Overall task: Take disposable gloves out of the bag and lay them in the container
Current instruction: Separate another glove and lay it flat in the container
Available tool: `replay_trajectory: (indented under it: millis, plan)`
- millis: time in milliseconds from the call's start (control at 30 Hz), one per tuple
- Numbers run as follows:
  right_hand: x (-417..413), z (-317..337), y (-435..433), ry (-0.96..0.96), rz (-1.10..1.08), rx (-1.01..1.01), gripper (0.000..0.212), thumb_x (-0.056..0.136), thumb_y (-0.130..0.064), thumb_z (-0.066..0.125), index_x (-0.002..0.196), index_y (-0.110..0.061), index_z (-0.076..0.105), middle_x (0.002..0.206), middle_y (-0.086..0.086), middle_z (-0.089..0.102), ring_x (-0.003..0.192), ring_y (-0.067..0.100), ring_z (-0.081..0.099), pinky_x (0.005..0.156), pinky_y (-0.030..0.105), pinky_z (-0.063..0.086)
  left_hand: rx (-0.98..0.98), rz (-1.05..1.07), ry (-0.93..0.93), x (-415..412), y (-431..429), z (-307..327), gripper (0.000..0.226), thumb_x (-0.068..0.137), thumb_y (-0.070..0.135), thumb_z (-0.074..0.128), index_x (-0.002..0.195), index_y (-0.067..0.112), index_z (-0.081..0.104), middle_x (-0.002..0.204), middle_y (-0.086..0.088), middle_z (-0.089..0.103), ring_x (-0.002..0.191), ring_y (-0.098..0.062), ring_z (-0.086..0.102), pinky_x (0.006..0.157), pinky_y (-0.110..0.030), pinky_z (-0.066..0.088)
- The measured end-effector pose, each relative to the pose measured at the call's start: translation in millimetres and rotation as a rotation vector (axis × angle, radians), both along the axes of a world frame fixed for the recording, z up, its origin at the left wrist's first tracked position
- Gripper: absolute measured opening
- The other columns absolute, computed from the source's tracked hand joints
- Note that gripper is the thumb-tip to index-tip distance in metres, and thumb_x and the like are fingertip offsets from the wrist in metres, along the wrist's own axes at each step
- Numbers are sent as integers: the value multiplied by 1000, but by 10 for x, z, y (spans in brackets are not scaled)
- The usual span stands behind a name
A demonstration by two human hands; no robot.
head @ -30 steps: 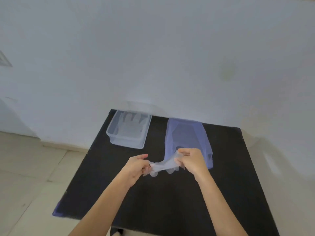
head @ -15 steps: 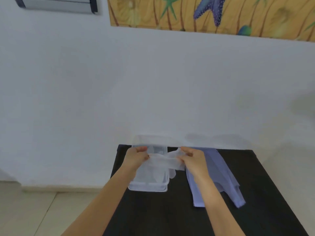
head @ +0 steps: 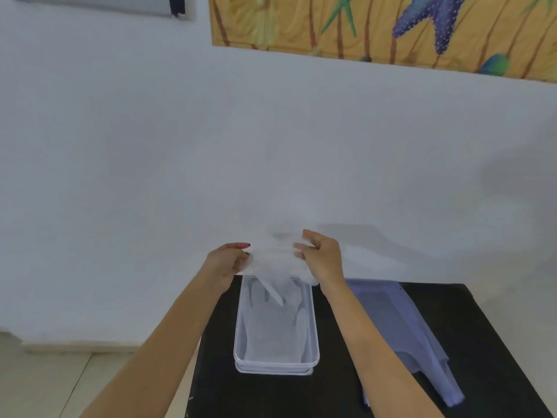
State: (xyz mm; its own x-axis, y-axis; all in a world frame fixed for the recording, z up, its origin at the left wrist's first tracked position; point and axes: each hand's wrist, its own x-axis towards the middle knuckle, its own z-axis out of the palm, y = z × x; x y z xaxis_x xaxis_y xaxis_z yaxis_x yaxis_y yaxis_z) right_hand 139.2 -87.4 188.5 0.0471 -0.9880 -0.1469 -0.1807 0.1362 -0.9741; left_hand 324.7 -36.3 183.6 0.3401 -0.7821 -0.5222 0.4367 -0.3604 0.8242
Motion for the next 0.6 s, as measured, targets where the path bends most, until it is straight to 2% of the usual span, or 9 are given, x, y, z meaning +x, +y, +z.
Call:
replay_trajectory:
  millis: [67,100,200,300,367,433,533,600]
  plan:
    - [39,-33,-33,-25,6,-4,45,90,10,51,134,1,52,139,10,54,104,24,68,70,14,58,41,-2,152,64,24,-20,28,86,-15,49,100,3,66,90,-14,59,85,-24,58,88,-30,53]
    - [52,-62,-43,-34,7,-2,45,90,9,51,134,0,53,138,9,55,103,23,69,70,14,58,63,-11,211,83,38,-41,31,86,-14,49,104,4,66,95,-15,59,88,-27,58,96,-37,51]
    - [25,-179,11,-53,5,16,43,91,9,50,131,-5,57,131,4,61,99,18,71,71,15,58,119,-42,350,85,123,-141,33,88,-13,48,109,4,66,105,-18,54,99,-35,57,101,-43,47]
    - [-57,-329,79,-17,1,46,46,90,11,45,130,-8,59,118,0,67,96,13,71,71,19,59,152,-76,513,39,201,-277,35,85,-14,48,110,1,68,114,-24,54,111,-38,56,92,-46,54]
    - [-128,-432,117,1,2,71,46,89,12,45,130,-5,58,125,6,65,93,12,72,71,19,59,161,-89,576,-30,241,-348,35,83,-15,47,106,-1,69,116,-24,55,108,-38,57,84,-44,57]
    - [-189,-505,138,3,4,95,45,89,13,47,130,-2,57,131,10,62,89,11,71,69,15,57,166,-73,583,-111,250,-406,33,82,-16,44,103,-4,67,117,-23,56,98,-33,60,82,-39,58]
    - [-271,-518,164,43,7,118,45,89,12,50,131,-3,57,132,7,60,86,9,69,62,8,52,175,-54,537,-167,217,-493,37,85,-15,39,113,-7,61,127,-21,54,80,-27,65,56,-29,60]
    - [-307,-500,159,68,14,124,47,89,13,48,132,-2,55,134,8,59,90,14,69,62,7,52,191,-43,508,-184,188,-529,37,85,-15,40,114,-8,60,126,-23,54,85,-28,63,50,-27,58]
